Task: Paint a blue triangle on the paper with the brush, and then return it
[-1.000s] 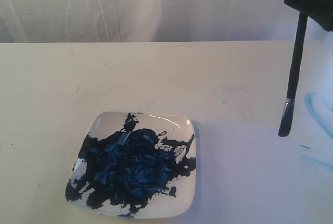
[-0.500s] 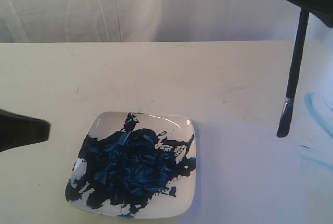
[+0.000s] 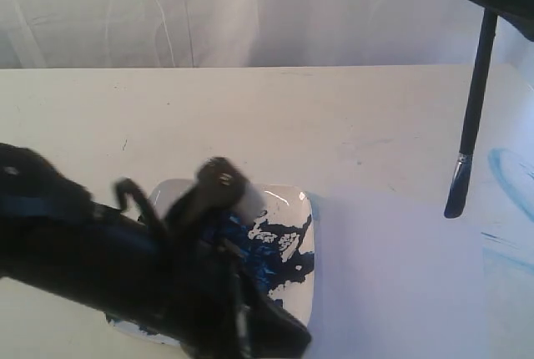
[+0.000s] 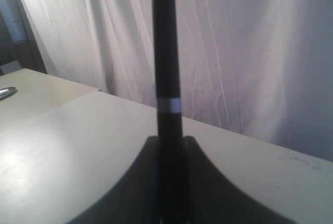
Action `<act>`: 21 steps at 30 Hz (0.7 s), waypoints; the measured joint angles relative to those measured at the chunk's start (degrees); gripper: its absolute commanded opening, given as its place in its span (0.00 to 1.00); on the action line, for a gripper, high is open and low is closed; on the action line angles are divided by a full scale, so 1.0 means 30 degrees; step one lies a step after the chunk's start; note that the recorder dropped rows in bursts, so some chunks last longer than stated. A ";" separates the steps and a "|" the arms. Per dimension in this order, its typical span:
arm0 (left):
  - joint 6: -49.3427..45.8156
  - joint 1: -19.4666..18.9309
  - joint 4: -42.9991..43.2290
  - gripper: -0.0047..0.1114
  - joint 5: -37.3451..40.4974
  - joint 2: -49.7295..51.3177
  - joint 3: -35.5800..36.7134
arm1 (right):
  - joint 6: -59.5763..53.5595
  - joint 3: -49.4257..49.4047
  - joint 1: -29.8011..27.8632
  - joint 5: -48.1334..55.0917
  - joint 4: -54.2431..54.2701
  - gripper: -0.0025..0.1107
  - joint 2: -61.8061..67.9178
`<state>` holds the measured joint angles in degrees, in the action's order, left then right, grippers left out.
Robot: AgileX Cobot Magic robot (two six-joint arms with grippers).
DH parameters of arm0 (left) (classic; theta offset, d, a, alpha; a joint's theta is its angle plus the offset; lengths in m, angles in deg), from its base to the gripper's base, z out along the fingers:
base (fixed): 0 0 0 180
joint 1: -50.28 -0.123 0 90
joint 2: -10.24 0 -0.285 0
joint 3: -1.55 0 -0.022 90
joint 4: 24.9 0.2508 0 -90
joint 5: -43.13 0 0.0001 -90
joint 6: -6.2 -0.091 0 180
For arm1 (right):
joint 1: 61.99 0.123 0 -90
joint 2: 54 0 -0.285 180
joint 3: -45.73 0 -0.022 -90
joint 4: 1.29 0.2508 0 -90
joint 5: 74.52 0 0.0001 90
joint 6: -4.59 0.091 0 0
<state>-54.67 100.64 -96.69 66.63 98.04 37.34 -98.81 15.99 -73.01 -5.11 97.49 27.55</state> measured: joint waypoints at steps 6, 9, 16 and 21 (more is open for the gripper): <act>0.0129 0.2299 0.0079 0.04 -0.0587 0.4699 -0.3458 | 0.0000 0.0000 0.0000 0.0000 0.0000 0.02 0.0000; 0.0129 0.2388 0.0406 0.04 -0.0714 0.6161 -0.4382 | 0.0000 0.0000 0.0000 0.0000 0.0000 0.02 0.0000; 0.0144 0.2388 0.1134 0.04 -0.1261 0.8061 -0.4761 | 0.0000 0.0000 0.0000 0.0000 0.0000 0.02 0.0000; -0.0096 0.2388 0.1510 0.04 -0.2039 0.8481 -0.4761 | 0.0000 0.0000 0.0000 0.0000 0.0000 0.02 0.0000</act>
<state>-54.96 107.80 -92.16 60.51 123.49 23.06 -98.81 15.99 -73.01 -5.11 97.49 27.55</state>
